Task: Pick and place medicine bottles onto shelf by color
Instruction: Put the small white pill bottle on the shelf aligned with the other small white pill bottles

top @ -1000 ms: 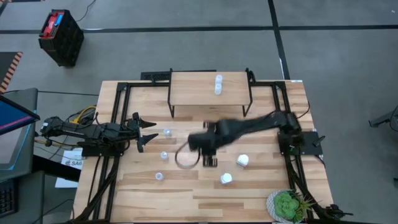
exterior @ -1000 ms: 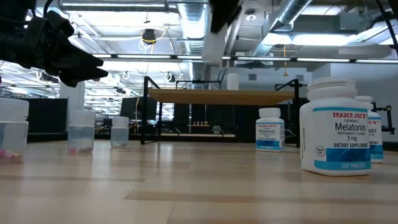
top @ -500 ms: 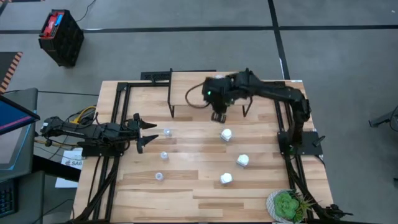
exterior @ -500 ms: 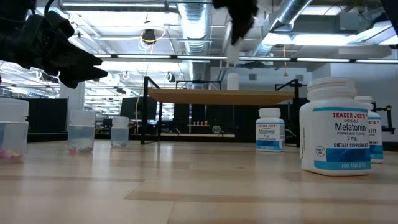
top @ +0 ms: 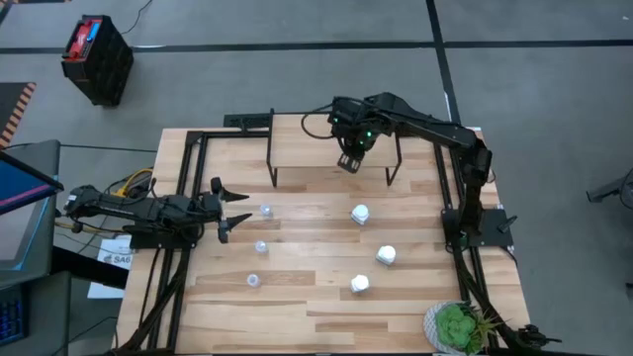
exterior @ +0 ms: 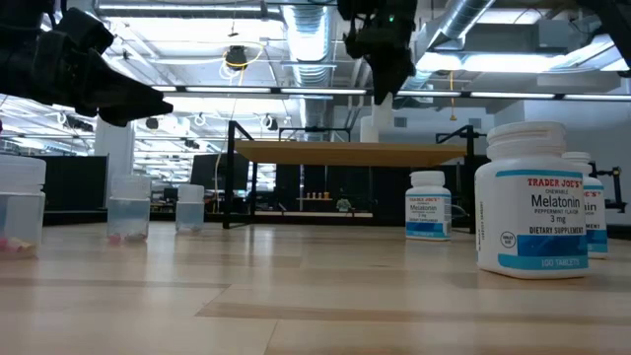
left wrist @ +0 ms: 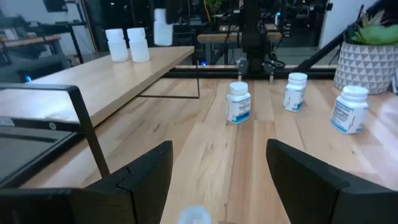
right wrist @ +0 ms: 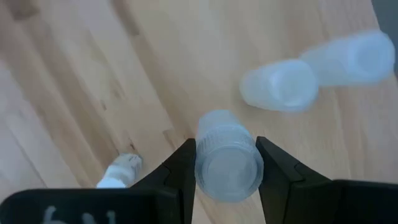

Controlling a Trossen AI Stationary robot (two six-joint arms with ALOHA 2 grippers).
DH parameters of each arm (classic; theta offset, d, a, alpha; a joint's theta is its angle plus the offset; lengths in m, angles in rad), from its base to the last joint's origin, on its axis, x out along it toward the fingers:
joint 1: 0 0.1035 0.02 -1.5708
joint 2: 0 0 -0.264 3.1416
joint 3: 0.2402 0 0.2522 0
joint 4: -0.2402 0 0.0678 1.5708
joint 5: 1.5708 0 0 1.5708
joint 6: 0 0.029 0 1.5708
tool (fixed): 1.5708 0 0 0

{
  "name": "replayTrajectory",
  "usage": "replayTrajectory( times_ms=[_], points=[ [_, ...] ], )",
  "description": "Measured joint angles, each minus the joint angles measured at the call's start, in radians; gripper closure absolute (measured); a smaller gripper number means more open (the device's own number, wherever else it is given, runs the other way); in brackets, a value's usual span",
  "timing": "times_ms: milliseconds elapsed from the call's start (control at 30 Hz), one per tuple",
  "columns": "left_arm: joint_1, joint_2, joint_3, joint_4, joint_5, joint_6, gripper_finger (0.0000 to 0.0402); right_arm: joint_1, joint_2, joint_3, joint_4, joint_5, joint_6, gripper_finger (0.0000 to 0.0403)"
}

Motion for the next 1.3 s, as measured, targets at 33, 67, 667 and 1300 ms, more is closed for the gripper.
replayTrajectory(
  times_ms=[33,67,667,1300],
  points=[
    [0.0,0.0,0.0,0.0,0.0,0.007,0.0156,-0.008,0.002,-0.002,0.0,-0.001,0.024,0.0269],
    [0.0,0.0,0.0,0.001,0.0,0.012,0.0156,-0.013,0.002,-0.002,-0.001,-0.004,0.04,0.0269],
    [0.0,0.0,0.003,0.007,0.0,0.06,0.0156,-0.021,0.069,0.0,0.023,-0.03,0.049,0.0268],
    [0.0,0.0,0.004,0.007,-0.002,0.079,0.0156,-0.03,0.065,0.0,0.025,-0.029,0.065,0.0165]
  ],
)
